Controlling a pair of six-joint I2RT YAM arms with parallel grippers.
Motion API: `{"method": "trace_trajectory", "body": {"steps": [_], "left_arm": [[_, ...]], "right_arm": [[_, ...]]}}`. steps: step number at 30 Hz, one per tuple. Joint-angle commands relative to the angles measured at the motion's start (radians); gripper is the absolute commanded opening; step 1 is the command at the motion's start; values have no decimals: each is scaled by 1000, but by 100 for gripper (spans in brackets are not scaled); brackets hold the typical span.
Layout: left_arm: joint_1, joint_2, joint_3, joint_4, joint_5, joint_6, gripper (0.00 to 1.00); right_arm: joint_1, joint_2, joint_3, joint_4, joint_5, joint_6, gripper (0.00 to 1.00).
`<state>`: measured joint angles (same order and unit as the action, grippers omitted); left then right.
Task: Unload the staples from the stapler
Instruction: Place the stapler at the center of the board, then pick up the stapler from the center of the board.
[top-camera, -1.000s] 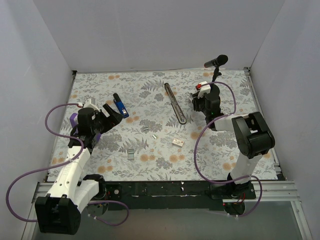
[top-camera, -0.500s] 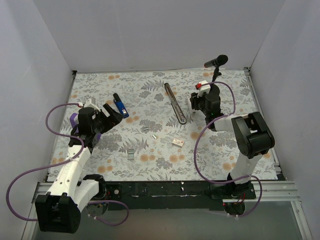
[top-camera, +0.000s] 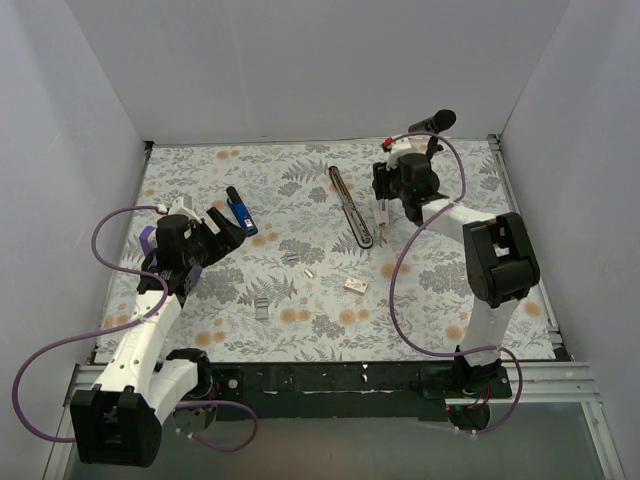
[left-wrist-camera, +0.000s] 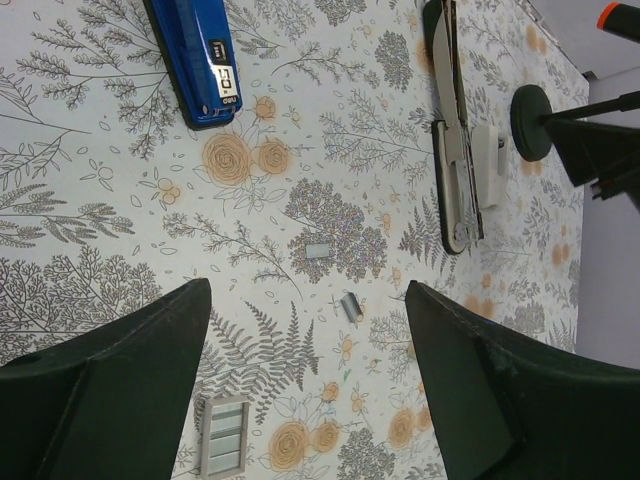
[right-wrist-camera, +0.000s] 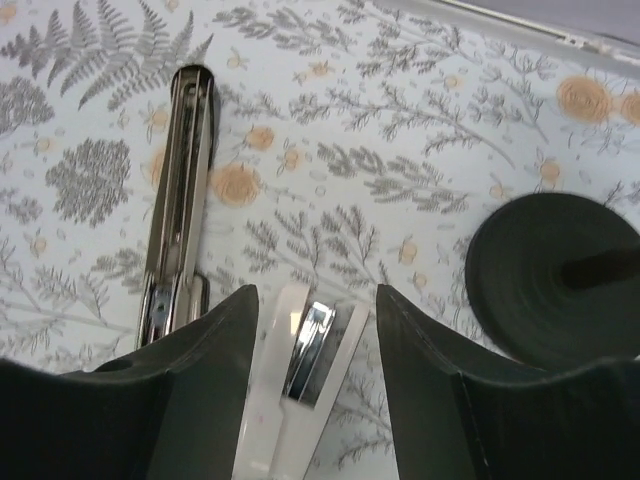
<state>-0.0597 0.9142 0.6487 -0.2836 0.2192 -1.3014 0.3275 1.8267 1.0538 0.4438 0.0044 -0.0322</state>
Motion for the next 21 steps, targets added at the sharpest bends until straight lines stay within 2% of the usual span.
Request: {"method": "trace_trajectory", "body": {"steps": [1, 7, 10, 21], "left_arm": [[8, -18, -1, 14, 12, 27, 79], [6, -3, 0, 24, 46, 47, 78], [6, 6, -1, 27, 57, 47, 77], [6, 12, -4, 40, 62, 45, 77]], "right_arm": [[-1, 107, 236, -367, 46, 25, 57], [-5, 192, 392, -522, 126, 66, 48], [-11, 232, 443, -559, 100, 86, 44], [-18, 302, 506, -672, 135, 124, 31]]}}
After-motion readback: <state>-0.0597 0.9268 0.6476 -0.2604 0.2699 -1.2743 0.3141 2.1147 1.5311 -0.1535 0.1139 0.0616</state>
